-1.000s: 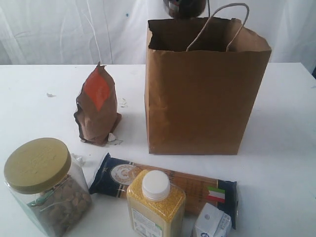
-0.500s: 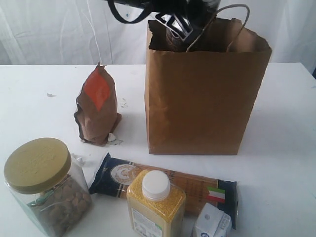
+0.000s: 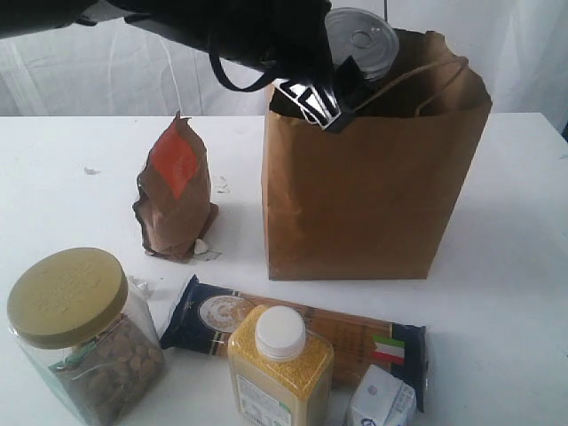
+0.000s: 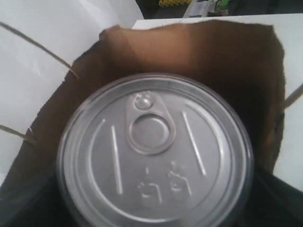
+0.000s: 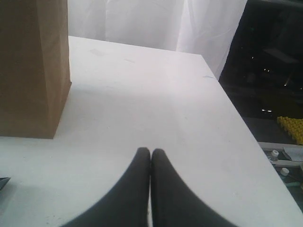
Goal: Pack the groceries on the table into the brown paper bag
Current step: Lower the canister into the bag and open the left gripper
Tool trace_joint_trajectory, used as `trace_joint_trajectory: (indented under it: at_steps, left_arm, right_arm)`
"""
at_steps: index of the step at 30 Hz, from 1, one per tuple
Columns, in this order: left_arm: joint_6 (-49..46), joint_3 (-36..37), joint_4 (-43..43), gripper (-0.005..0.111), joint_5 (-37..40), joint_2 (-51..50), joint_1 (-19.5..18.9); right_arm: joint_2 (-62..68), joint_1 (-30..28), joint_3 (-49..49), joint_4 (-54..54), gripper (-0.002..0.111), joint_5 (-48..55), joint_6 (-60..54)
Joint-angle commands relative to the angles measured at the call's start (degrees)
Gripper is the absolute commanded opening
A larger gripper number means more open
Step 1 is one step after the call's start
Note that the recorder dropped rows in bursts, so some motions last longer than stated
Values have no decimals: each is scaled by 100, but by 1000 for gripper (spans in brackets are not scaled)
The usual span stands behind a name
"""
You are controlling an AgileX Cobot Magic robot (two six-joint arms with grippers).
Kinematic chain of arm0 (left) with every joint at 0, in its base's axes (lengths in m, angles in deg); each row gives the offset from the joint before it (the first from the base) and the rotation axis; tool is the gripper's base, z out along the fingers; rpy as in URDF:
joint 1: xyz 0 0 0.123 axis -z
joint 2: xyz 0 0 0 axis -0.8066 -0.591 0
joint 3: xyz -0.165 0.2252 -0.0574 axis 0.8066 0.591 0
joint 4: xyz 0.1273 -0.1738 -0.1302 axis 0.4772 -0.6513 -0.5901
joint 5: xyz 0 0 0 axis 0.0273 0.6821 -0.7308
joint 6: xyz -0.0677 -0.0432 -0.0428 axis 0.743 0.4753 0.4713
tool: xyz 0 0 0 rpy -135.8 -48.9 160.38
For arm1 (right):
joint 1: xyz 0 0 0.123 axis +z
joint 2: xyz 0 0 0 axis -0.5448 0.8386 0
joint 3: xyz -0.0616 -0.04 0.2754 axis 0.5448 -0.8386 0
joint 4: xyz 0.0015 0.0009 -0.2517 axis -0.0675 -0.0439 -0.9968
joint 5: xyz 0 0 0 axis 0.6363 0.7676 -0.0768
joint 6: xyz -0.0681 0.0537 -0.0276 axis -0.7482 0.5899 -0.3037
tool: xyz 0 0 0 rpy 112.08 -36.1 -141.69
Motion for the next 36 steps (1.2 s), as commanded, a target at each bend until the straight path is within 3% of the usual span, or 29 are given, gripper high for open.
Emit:
trace_joint_trajectory:
  at_steps: [1,5,22,34,36]
  left_arm:
    - [74,376,-68,72,-512,48,-3]
    - [97,486,-68,79,-975,25,-3]
    - [182,486,-68,79,-1477,-102,-3]
    - [362,486,-81,80,-1152,-195,-3]
    - [362,486,-81,88,-1072,-290,-3]
  right_arm:
    - [-24,-26,15,-23,0,-80,26]
    - [-24,-26,15,-23,0,-80,26]
    - [-24,-26,15,-23,0,-80,26]
    - [-24,-26,15,-23,0,-80,26]
    - [-24,-26,15,-23,0,-80,26]
